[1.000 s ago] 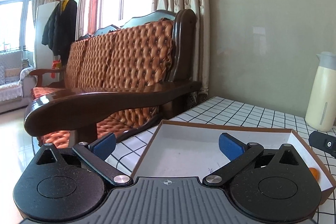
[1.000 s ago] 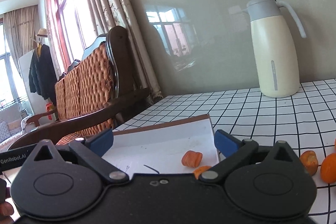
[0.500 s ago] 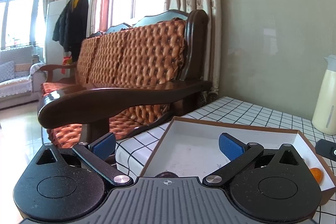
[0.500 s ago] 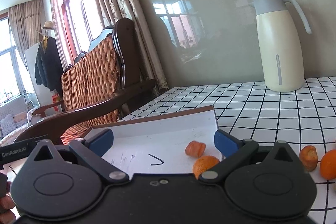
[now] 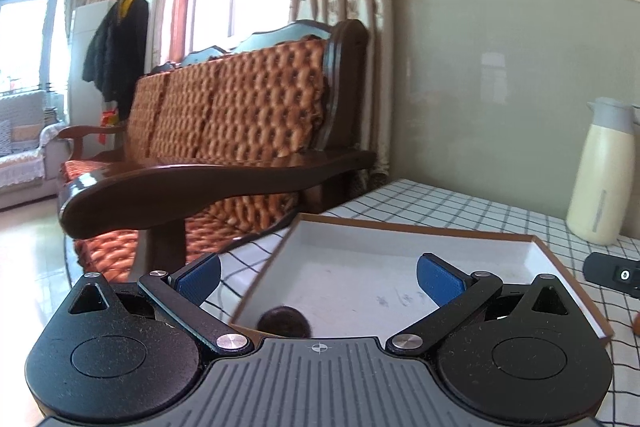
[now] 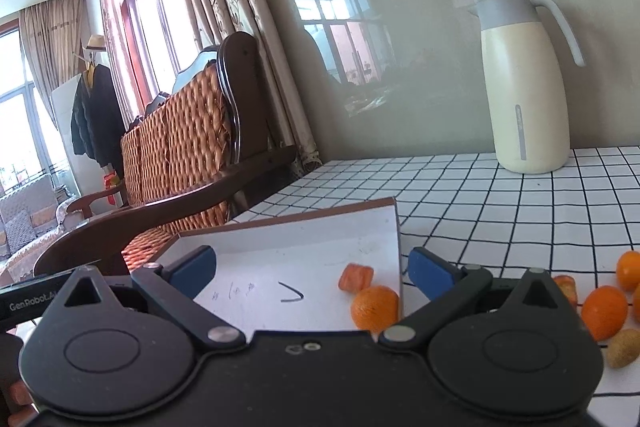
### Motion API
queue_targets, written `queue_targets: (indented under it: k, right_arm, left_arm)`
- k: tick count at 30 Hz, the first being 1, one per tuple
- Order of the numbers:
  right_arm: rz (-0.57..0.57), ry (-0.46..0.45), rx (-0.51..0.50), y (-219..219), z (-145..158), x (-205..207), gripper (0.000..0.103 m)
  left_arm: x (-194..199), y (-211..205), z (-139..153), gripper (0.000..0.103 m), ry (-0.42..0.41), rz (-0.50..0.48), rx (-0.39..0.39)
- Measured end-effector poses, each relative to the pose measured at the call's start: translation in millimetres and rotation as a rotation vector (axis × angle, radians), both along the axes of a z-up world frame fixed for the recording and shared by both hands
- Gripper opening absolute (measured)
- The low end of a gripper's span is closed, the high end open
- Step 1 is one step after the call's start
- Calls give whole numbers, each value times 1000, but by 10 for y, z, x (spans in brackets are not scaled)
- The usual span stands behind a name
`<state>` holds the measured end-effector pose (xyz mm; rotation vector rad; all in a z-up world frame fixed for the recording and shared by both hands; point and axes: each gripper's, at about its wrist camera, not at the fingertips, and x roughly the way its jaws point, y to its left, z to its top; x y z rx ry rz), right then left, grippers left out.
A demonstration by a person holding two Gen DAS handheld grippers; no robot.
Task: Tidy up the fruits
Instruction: 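Withdraw both open tools from the box toward the remaining fruit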
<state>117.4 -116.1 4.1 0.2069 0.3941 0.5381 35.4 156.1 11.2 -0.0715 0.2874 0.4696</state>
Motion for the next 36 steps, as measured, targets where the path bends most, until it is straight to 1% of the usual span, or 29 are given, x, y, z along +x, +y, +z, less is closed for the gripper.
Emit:
queue_targets:
  k: [7, 10, 14, 28, 32, 36]
  right_arm:
    - [0, 16, -30, -155, -21, -121, 97]
    - [-18, 1, -26, -268, 2, -182, 97]
    - [-44, 14, -20, -429, 26, -195, 97]
    - [-171, 9, -36, -925, 42, -311, 97]
    - [-211, 20, -44, -1063, 27, -350, 97]
    - [-255, 36, -64, -1204, 1, -380, 97]
  left_arm:
    - [24, -250, -7, 103, -4, -59, 18]
    - [53, -361, -6, 103, -5, -86, 14]
    - [87, -502, -27, 103, 1, -116, 27]
    - [185, -1114, -92, 103, 26, -286, 50]
    - [200, -1306, -116, 103, 32, -340, 64]
    - [234, -1479, -139, 103, 42, -386, 55]
